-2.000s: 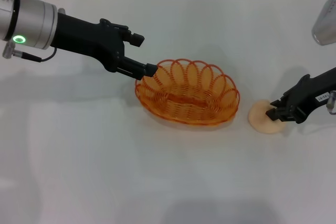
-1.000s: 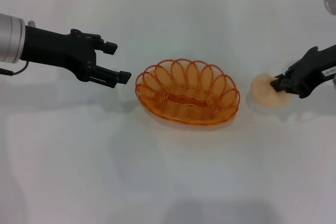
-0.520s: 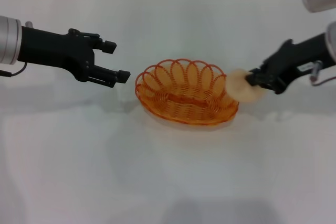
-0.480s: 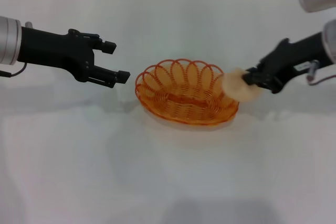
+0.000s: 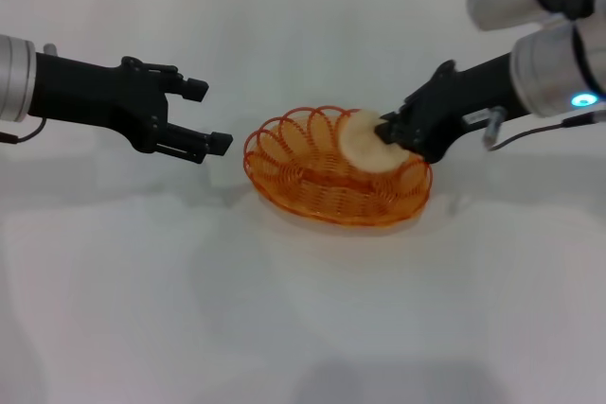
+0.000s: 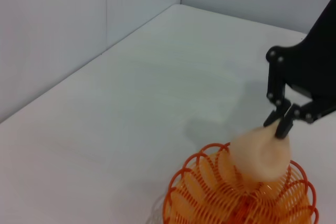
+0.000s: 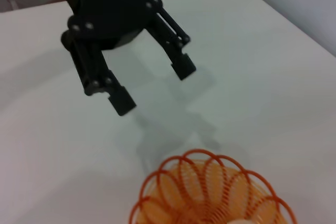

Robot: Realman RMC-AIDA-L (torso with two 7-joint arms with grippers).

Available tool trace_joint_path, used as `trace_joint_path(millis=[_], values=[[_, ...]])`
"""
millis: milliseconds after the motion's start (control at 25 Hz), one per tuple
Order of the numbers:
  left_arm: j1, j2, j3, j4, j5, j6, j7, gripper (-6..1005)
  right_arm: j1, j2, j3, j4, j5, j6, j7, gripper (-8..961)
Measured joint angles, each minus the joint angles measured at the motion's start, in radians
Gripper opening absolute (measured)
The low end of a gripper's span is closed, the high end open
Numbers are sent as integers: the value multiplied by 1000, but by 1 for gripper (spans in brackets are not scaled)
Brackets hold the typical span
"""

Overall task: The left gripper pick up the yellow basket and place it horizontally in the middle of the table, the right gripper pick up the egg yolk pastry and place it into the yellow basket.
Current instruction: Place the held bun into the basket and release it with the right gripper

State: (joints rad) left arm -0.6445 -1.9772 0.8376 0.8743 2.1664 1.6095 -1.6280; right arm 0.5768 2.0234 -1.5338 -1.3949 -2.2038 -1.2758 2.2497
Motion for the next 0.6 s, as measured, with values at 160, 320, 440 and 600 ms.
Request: trace_joint_path(millis=[160, 320, 440, 600], values=[[1, -1, 0, 0, -1, 3, 0, 887, 2, 0, -46, 28, 19, 54, -4, 32], [1, -1, 0, 0, -1, 3, 0, 887, 11, 0, -76, 56, 22, 83, -8, 33], [1, -2, 0, 0, -1, 3, 1, 887, 17, 0, -79, 69, 22, 85, -8, 36], [4, -2, -3, 0, -1, 3, 5, 887, 17, 0, -80, 70, 22, 86, -10, 38]])
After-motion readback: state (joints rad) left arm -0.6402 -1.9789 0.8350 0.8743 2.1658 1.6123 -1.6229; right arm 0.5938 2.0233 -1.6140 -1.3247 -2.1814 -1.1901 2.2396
